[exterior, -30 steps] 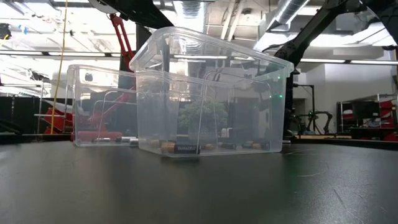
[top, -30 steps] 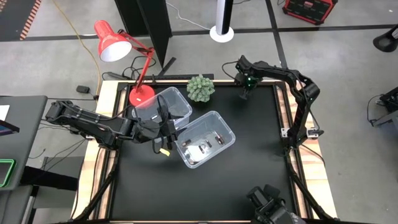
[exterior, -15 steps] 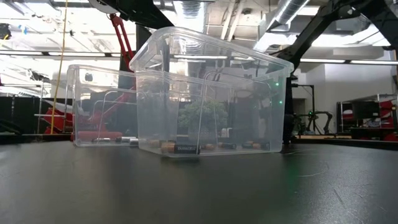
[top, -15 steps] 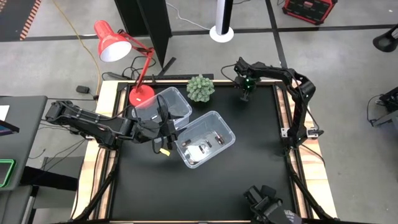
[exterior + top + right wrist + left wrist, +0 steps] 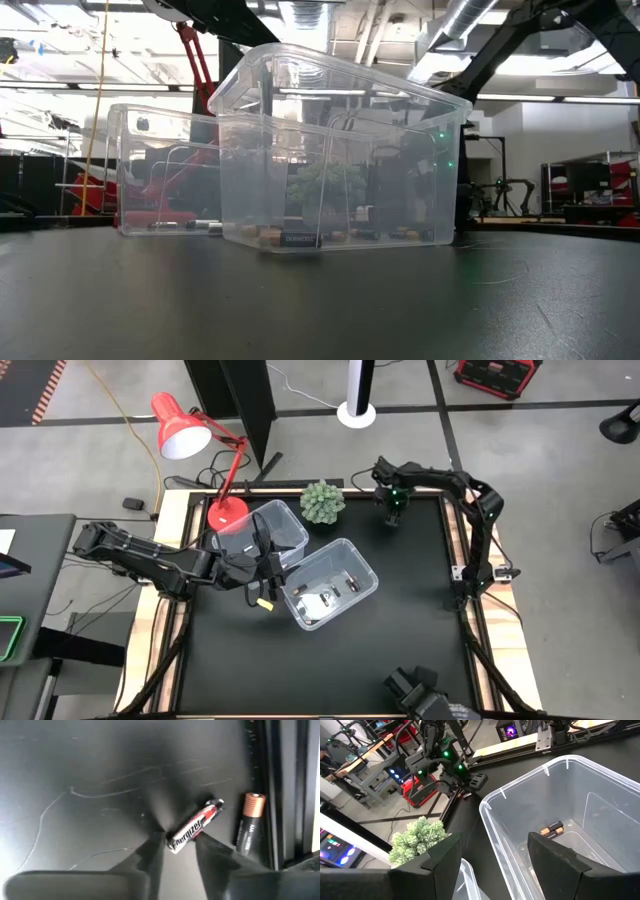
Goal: Sort batteries
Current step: Put the silver battery into the top transparent bin
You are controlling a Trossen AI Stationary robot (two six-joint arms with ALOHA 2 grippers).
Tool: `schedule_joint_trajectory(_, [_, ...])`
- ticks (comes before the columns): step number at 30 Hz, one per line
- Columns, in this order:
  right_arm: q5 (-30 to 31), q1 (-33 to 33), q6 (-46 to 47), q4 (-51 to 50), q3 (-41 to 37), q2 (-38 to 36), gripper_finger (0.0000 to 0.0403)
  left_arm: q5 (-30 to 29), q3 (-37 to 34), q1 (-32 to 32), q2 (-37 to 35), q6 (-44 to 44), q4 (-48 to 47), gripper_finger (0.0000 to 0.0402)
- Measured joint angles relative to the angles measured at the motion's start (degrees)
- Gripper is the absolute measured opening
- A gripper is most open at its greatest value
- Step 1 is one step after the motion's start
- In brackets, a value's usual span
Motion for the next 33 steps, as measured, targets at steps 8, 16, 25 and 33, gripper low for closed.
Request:
schedule_joint_trajectory(8, [0.9, 3.3, 0.6, -1.1, -0.1, 0.0, 0.0036, 0.0, 0.0, 0.0, 0.0, -0.1, 0.0, 0.0219])
schedule_joint_trajectory(16, [1.0, 4.6, 1.1, -1.2, -0.1, 0.0, 0.0006, 0.0, 0.0, 0.0, 0.0, -0.1, 0.0, 0.0219])
schedule_joint_trajectory(25, [2.3, 5.7, 3.2, -2.5, -0.2, -1.0, 0.0004, 0.0, 0.0, 0.0, 0.0, -0.1, -0.1, 0.0219])
schedule_joint_trajectory(33, [-0.6, 6.3, 4.6, -4.0, -0.4, -8.6, 0.0003, 0.0, 0.0, 0.0, 0.0, -0.1, -0.1, 0.0219])
